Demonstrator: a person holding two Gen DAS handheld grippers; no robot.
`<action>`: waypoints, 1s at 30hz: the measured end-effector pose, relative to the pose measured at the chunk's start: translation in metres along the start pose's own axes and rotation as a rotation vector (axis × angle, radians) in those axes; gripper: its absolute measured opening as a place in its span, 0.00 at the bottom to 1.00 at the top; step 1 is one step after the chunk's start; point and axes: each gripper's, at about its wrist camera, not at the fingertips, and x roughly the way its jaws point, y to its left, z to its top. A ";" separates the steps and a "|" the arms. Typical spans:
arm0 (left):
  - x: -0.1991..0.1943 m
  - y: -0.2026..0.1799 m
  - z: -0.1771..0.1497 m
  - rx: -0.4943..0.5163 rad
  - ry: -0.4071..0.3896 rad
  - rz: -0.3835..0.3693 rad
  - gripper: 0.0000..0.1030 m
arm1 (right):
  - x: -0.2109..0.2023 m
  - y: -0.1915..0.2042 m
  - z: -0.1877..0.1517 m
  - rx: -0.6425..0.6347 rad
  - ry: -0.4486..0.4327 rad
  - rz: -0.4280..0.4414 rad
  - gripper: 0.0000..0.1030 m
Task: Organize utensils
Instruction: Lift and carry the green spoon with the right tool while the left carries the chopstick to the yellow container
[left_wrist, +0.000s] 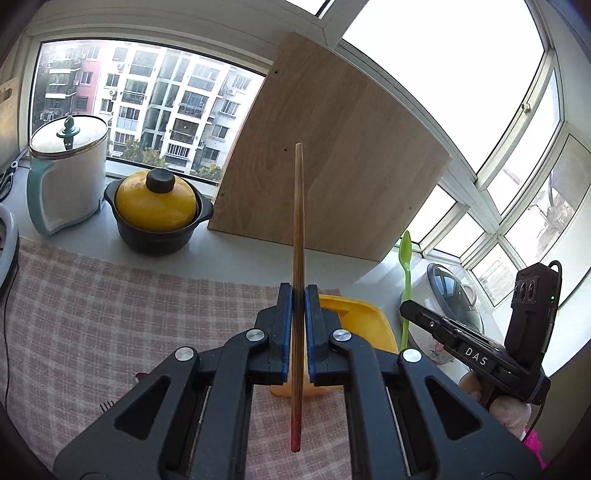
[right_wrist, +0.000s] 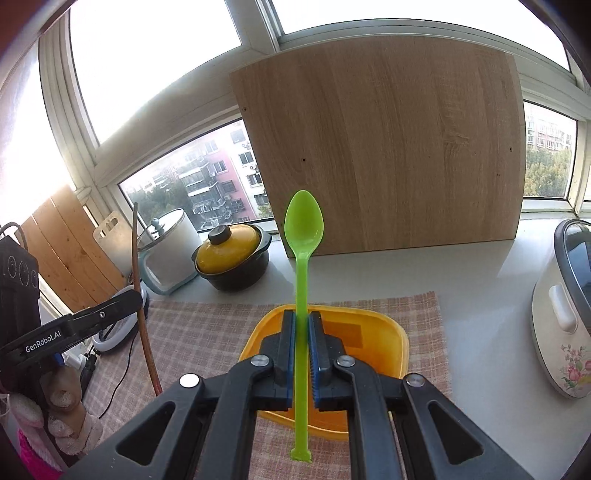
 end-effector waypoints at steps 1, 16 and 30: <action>0.004 -0.003 0.002 0.004 -0.002 0.001 0.04 | 0.001 -0.003 0.003 0.007 -0.005 -0.003 0.04; 0.069 -0.027 0.025 0.016 0.010 -0.009 0.04 | 0.035 -0.036 0.018 0.048 -0.004 -0.059 0.04; 0.091 -0.035 0.013 0.062 0.043 0.007 0.04 | 0.054 -0.043 0.005 0.067 0.007 -0.067 0.04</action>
